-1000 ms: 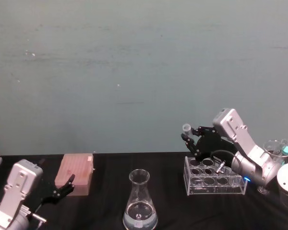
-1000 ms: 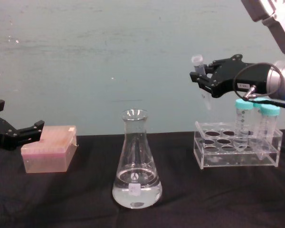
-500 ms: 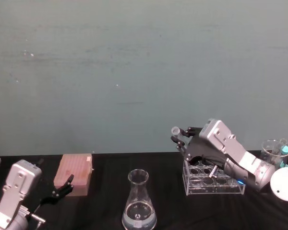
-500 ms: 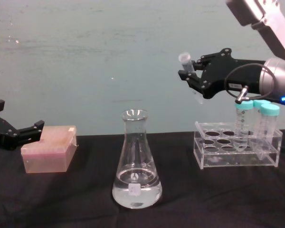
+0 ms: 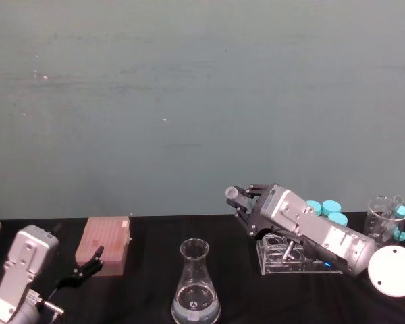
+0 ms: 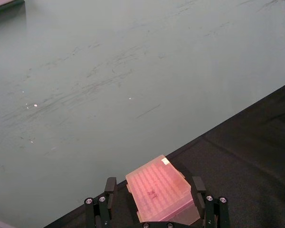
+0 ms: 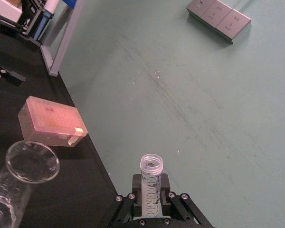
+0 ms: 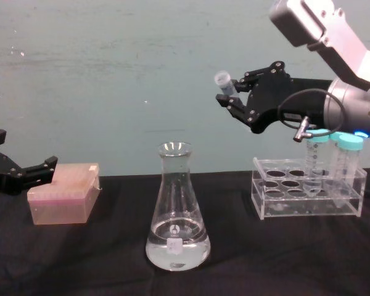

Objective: Pour the liquid from the test tube into the beaker using one hand.

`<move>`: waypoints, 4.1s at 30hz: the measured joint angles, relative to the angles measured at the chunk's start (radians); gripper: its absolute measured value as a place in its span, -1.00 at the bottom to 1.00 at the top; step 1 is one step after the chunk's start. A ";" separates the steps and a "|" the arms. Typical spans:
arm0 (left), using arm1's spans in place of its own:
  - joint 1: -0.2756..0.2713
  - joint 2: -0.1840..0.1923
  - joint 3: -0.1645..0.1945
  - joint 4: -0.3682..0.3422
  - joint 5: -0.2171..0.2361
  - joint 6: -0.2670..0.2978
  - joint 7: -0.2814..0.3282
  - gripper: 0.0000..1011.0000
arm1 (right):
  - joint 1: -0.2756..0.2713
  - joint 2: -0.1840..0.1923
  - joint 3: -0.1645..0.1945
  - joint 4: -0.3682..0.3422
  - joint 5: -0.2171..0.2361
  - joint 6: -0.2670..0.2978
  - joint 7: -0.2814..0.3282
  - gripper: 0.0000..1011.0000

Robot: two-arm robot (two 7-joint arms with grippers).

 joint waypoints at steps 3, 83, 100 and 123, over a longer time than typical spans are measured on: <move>0.000 0.000 0.000 0.000 0.000 0.000 0.000 0.98 | -0.005 0.000 -0.004 -0.013 -0.013 -0.002 -0.004 -0.57; 0.000 0.000 0.000 0.000 0.000 0.000 0.000 0.98 | 0.006 0.037 -0.204 0.007 -0.602 -0.122 -0.394 -0.57; 0.000 0.000 0.000 0.000 0.000 0.000 0.000 0.98 | 0.032 0.041 -0.239 0.028 -0.657 -0.130 -0.444 -0.57; 0.000 0.000 0.000 0.000 0.000 0.000 0.000 0.98 | 0.069 0.050 -0.286 0.043 -0.734 -0.128 -0.519 -0.57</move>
